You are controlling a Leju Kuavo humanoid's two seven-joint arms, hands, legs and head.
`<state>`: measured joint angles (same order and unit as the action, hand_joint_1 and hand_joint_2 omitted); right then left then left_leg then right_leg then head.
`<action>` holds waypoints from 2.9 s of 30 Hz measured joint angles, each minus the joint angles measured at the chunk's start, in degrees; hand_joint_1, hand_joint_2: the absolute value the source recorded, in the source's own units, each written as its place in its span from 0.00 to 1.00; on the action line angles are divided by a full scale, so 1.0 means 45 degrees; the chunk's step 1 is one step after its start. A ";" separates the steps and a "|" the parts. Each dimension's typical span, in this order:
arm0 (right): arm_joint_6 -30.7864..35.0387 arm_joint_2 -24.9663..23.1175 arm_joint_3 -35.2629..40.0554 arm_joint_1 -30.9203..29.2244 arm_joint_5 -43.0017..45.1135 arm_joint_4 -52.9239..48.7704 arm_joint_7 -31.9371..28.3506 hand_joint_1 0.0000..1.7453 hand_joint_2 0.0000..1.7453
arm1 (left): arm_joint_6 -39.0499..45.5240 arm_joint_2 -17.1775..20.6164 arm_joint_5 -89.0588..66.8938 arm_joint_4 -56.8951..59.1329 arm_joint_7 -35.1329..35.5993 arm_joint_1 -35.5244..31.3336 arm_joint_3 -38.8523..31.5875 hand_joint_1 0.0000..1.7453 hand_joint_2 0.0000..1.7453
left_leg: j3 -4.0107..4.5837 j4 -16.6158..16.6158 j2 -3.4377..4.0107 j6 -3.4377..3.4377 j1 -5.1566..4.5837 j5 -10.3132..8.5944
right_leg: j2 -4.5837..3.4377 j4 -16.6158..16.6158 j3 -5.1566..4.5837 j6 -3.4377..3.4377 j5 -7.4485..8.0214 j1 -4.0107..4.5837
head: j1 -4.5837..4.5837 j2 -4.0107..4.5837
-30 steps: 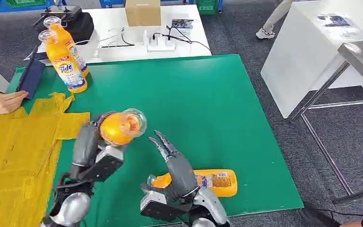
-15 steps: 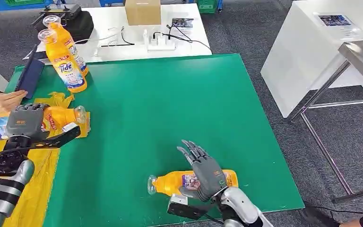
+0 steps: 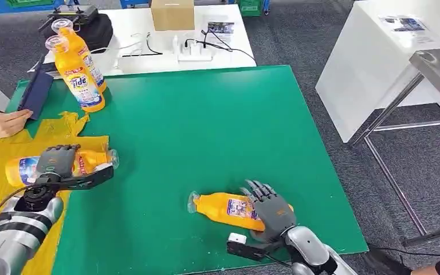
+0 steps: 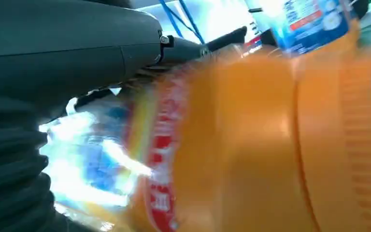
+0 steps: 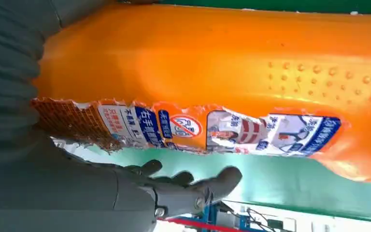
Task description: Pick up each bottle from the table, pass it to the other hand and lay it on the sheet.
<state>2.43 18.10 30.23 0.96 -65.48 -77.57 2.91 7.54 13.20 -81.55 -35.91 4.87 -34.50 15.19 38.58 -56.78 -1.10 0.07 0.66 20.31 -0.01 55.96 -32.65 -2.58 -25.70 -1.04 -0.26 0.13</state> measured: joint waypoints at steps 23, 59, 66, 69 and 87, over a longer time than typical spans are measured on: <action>0.0204 -0.0510 -0.0564 -0.0151 -0.0009 0.0704 0.1530 1.00 1.00 | 0.0476 -0.0952 0.4907 -0.3903 -0.2769 0.2177 0.0180 0.00 1.00 | -0.0061 0.0002 -0.0008 -0.0026 -0.0006 -0.0004 | 0.0001 -0.0015 -0.0047 -0.0006 0.0002 -0.0007 | 0.0000 0.0000; 0.7461 -0.4746 -0.2108 0.0553 0.2929 -0.2423 -0.5008 1.00 1.00 | -0.5372 -0.2695 1.8311 -1.1142 -0.4328 0.6008 0.0442 0.00 1.00 | 0.0009 0.0004 -0.0020 -0.0007 -0.0003 0.0011 | 0.0007 -0.0010 0.0021 -0.0033 -0.0025 0.0001 | 0.0000 0.0000; 0.7475 -0.4823 -0.1744 0.0402 0.2839 -0.2026 -0.5023 1.00 1.00 | -0.5372 -0.2734 1.8606 -1.1036 -0.4255 0.5935 0.0670 0.00 1.00 | 0.0010 0.0005 -0.0021 -0.0006 -0.0002 0.0012 | 0.0008 -0.0008 0.0018 -0.0029 -0.0029 0.0002 | 0.0000 0.0000; 0.7976 -0.4916 -0.1364 0.0051 0.1504 -0.1286 -0.5023 1.00 1.00 | -0.5362 -0.2836 1.9089 -1.0958 -0.4114 0.5763 0.0792 0.00 1.00 | 0.0009 0.0005 -0.0017 -0.0006 -0.0002 0.0012 | 0.0005 -0.0009 0.0014 -0.0029 -0.0029 0.0003 | 0.0005 0.0000; 0.8107 -0.5518 0.0641 -0.1350 0.1297 0.3036 -0.5562 1.00 1.00 | -0.5775 -0.3166 2.1186 -1.0477 -0.4031 0.5511 0.2011 0.00 1.00 | 0.0010 0.0005 -0.0018 -0.0007 -0.0003 0.0012 | 0.0007 -0.0009 0.0014 -0.0030 -0.0029 0.0001 | 0.0000 0.0000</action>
<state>38.91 -6.73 33.11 -5.11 -59.65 -63.91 -22.12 -18.45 -1.05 13.79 -83.06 -13.27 -9.70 24.24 38.62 -56.76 -1.18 0.04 0.65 20.37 0.02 55.92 -32.59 -2.72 -25.83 -1.03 -0.26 0.13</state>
